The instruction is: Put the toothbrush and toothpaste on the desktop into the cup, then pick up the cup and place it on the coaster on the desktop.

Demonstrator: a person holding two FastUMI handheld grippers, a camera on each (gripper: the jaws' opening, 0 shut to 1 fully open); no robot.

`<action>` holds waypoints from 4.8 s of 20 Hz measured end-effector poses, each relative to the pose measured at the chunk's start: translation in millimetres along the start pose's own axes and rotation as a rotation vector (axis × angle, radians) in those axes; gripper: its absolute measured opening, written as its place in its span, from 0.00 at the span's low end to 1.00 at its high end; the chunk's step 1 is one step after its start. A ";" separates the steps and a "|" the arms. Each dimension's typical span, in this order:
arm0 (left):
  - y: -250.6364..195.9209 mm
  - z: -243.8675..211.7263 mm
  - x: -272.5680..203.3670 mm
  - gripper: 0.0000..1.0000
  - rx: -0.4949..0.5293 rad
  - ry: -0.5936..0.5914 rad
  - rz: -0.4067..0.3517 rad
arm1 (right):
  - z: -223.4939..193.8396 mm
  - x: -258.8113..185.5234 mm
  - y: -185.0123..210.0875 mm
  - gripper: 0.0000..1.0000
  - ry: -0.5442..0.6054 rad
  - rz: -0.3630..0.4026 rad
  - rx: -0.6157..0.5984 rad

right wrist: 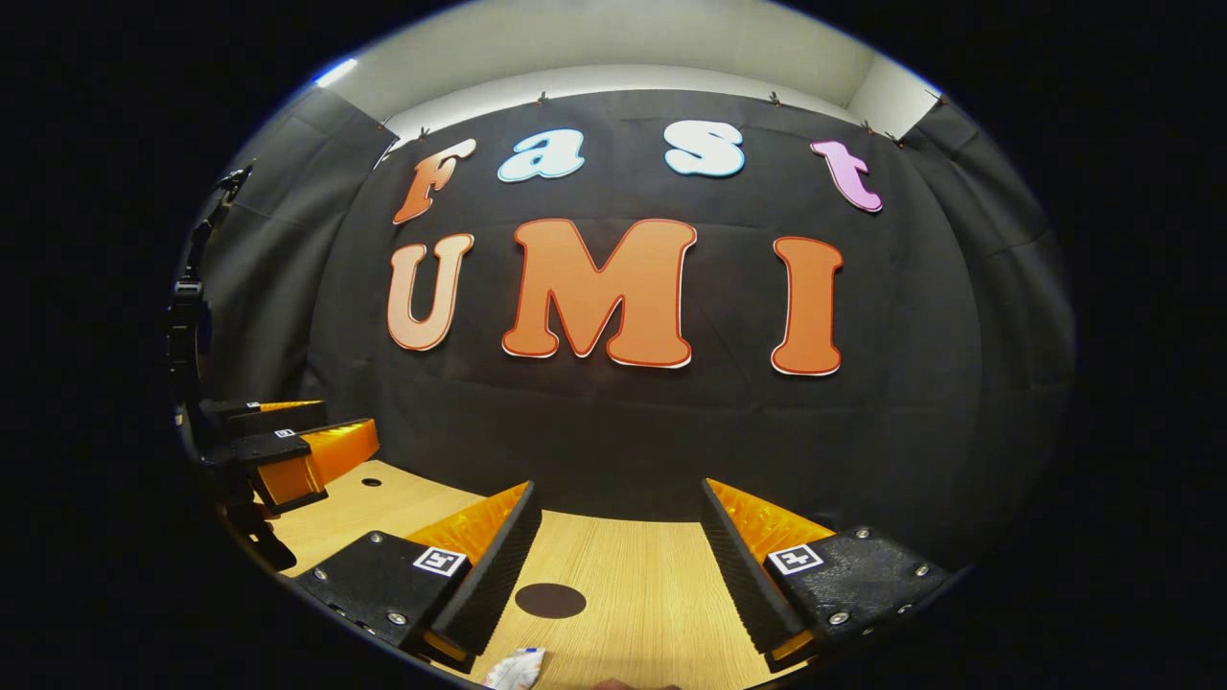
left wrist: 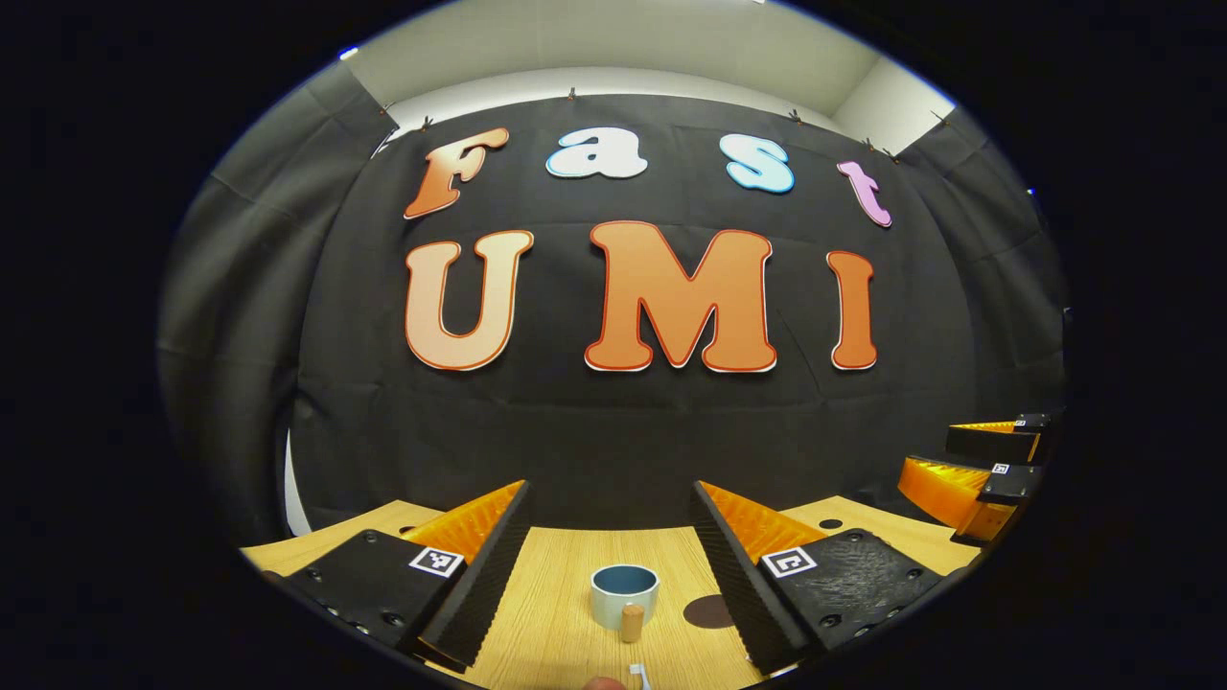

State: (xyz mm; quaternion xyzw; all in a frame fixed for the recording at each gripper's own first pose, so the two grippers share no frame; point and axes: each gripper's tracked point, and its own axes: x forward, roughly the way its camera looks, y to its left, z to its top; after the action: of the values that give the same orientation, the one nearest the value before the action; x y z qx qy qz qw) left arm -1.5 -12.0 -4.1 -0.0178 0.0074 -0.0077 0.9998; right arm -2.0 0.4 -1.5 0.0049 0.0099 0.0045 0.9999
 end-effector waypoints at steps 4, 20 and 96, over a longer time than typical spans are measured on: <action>4.9 -13.3 -0.3 0.97 -0.006 0.041 0.016 | -20.7 -4.3 7.5 0.99 0.060 0.023 -0.015; -6.8 -116.5 -18.8 0.98 -0.009 0.384 -0.057 | -134.6 -23.5 49.5 0.99 0.437 0.134 0.064; 11.9 -217.1 -16.0 0.04 -0.026 0.263 -0.002 | -125.7 7.5 60.9 0.05 0.412 0.214 0.176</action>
State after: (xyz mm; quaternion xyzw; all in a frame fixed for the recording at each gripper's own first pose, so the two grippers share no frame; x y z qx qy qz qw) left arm -20.5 -7.6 -221.2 -0.0297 0.1386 -0.0108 0.9898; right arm 2.4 62.6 -126.7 0.0919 0.2132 0.1104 0.9664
